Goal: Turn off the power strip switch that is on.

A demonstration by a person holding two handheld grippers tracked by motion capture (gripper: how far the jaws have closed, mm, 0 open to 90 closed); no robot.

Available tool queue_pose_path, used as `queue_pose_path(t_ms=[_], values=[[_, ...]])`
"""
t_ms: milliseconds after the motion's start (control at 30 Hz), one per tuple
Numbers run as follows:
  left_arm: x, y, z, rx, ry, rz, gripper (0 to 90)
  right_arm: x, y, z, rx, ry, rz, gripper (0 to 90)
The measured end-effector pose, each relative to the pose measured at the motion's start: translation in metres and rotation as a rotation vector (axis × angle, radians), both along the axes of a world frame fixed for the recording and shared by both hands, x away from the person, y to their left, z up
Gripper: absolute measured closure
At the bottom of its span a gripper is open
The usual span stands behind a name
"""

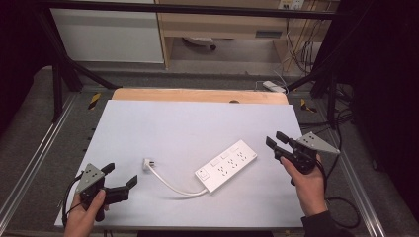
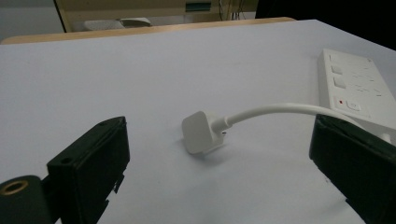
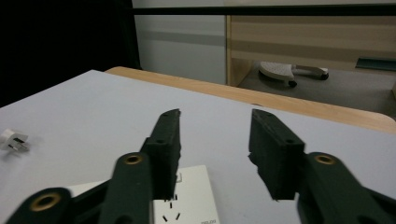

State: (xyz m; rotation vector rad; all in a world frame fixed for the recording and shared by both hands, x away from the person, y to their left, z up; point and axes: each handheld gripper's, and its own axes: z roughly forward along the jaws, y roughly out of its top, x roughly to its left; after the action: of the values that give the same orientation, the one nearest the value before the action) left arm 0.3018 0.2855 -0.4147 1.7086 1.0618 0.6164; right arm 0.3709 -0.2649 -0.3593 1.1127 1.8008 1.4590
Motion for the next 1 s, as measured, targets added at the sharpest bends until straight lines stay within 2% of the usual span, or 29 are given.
queue_pose_path(t_ms=[233,467,600,700,1000], values=[[0.0,0.0,0.0,-0.001,-0.001,0.0,5.2,0.004,0.006,0.003,-0.018,-0.032,0.016,75.8],[0.0,0.0,0.0,-0.001,-0.002,0.0,5.2,0.009,0.009,0.005,-0.005,-0.049,0.028,88.0],[0.0,0.0,0.0,-0.002,-0.003,-0.001,5.2,0.011,0.011,0.006,-0.007,-0.048,0.034,90.0],[0.0,0.0,0.0,-0.002,-0.003,-0.001,5.2,0.015,0.013,0.006,0.016,-0.048,0.049,90.0],[0.0,0.0,0.0,0.0,-0.002,-0.001,5.2,0.027,0.027,0.003,-0.016,-0.021,0.057,90.0]])
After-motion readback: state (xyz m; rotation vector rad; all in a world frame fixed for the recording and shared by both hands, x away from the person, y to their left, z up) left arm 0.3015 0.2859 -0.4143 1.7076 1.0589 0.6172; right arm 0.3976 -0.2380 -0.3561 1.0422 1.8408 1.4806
